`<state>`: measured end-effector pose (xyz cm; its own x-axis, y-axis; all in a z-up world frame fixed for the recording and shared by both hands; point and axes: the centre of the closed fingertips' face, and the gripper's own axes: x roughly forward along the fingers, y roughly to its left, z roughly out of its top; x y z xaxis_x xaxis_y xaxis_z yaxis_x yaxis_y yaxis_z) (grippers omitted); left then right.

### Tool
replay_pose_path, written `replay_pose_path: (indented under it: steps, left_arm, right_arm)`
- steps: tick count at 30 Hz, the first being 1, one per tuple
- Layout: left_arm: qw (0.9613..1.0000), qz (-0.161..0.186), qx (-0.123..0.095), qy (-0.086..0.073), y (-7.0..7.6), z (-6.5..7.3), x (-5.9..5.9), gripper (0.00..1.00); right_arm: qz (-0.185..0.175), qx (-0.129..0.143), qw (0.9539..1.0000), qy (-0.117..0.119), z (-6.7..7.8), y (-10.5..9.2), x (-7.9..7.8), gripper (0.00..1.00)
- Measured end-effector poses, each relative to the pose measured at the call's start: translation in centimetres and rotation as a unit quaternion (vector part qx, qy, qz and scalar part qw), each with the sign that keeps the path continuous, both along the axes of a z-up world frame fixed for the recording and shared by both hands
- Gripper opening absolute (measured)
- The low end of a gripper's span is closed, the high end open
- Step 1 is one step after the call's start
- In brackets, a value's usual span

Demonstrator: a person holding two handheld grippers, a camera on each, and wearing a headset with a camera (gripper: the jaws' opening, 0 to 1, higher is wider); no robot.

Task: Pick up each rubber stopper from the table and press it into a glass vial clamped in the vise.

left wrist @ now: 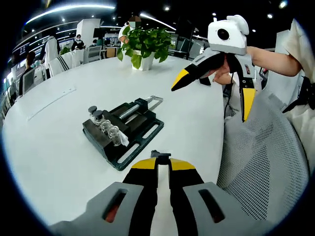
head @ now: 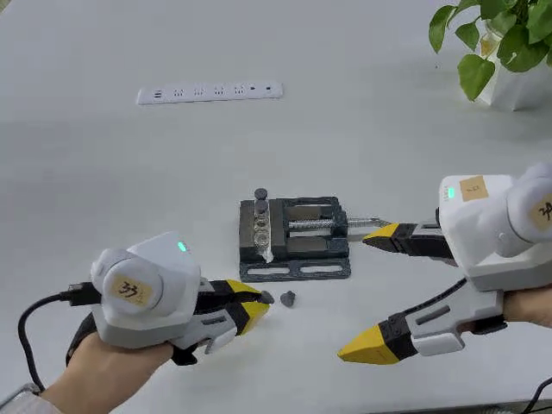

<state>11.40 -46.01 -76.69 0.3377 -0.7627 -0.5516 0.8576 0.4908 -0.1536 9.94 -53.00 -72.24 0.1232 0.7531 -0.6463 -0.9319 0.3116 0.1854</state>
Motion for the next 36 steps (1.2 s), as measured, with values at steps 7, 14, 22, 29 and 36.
replay_pose_path:
  steps: [7, 14, 22, 29, 36]
  left_arm:
    - [0.998, -0.046, -0.032, -0.031, -0.8, 2.1, -0.9, 0.04]
    - [0.9945, -0.069, -0.05, -0.06, -1.7, 4.8, -1.3, 0.04]
    - [0.9904, -0.101, -0.052, -0.079, -2.3, 6.4, -1.7, 0.04]
    - [0.9856, -0.126, -0.062, -0.094, -3.1, 7.8, -2.1, 0.04]
    - [0.9838, -0.134, -0.063, -0.1, -3.3, 8.1, -2.0, 0.04]
  right_arm:
    - [0.043, -0.005, 0.9991, 0.001, 1.1, 1.1, -0.4, 0.78]
    - [0.084, -0.013, 0.9964, -0.005, 1.9, 2.2, -1.0, 0.68]
    - [0.111, -0.022, 0.9936, -0.009, 2.5, 3.1, -1.4, 0.54]
    - [0.122, -0.023, 0.9922, -0.008, 3.0, 3.8, -1.4, 0.42]
    - [0.129, -0.02, 0.9914, -0.01, 3.8, 4.5, -1.3, 0.28]
